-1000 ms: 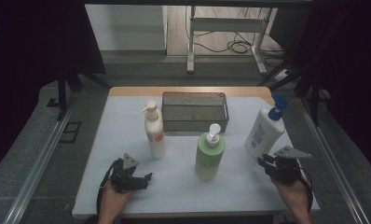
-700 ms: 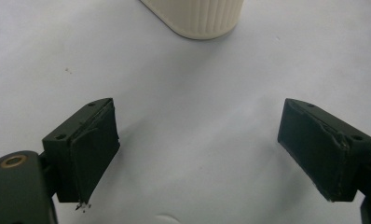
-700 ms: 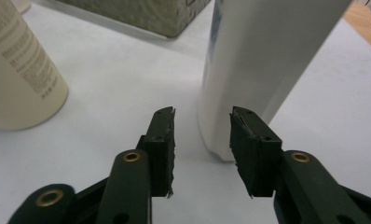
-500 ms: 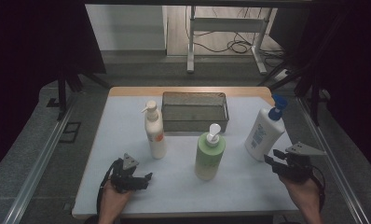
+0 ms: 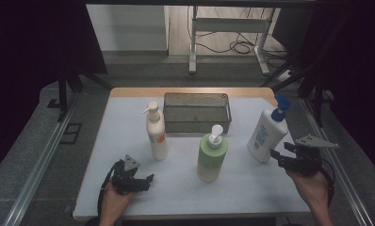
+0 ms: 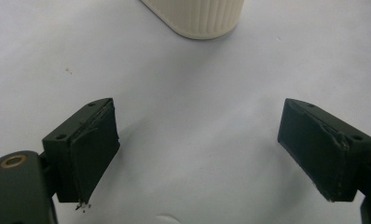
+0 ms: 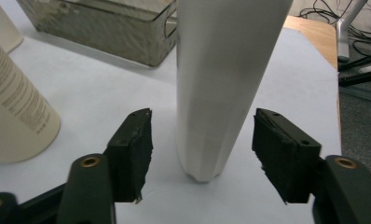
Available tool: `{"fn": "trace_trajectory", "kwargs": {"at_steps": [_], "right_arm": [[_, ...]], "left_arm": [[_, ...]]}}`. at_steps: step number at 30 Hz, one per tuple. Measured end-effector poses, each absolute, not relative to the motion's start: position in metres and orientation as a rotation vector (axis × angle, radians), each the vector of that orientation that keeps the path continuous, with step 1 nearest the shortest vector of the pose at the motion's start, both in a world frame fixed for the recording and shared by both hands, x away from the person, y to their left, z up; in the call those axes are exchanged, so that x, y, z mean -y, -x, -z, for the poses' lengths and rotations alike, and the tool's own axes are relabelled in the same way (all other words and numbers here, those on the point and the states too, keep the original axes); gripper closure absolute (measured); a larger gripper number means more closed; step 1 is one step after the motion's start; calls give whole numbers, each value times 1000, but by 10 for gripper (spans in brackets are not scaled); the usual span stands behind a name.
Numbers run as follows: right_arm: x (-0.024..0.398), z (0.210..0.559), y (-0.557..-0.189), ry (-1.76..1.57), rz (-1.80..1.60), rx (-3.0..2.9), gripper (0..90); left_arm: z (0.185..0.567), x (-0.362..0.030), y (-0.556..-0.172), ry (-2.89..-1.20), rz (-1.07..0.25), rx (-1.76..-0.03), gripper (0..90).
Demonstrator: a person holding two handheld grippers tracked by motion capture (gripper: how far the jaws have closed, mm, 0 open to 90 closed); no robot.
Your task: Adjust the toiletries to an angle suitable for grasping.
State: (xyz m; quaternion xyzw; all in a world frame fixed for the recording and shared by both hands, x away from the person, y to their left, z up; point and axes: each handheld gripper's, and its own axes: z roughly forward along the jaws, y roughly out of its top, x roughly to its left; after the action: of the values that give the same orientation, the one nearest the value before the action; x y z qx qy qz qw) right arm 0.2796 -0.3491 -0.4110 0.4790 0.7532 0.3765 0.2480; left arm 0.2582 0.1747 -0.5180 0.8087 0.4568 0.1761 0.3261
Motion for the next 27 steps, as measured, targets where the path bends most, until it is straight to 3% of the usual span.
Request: {"fn": "trace_trajectory", "kwargs": {"at_steps": [17, 27], "right_arm": [[345, 400, -308, -1318, -1035, -2045, 225], [337, 399, -327, -1322, -1030, -2035, 220]], "left_arm": [[518, -175, -258, -2114, -465, -1199, 121], [517, -176, -258, -2119, -469, -1199, 121]]}}
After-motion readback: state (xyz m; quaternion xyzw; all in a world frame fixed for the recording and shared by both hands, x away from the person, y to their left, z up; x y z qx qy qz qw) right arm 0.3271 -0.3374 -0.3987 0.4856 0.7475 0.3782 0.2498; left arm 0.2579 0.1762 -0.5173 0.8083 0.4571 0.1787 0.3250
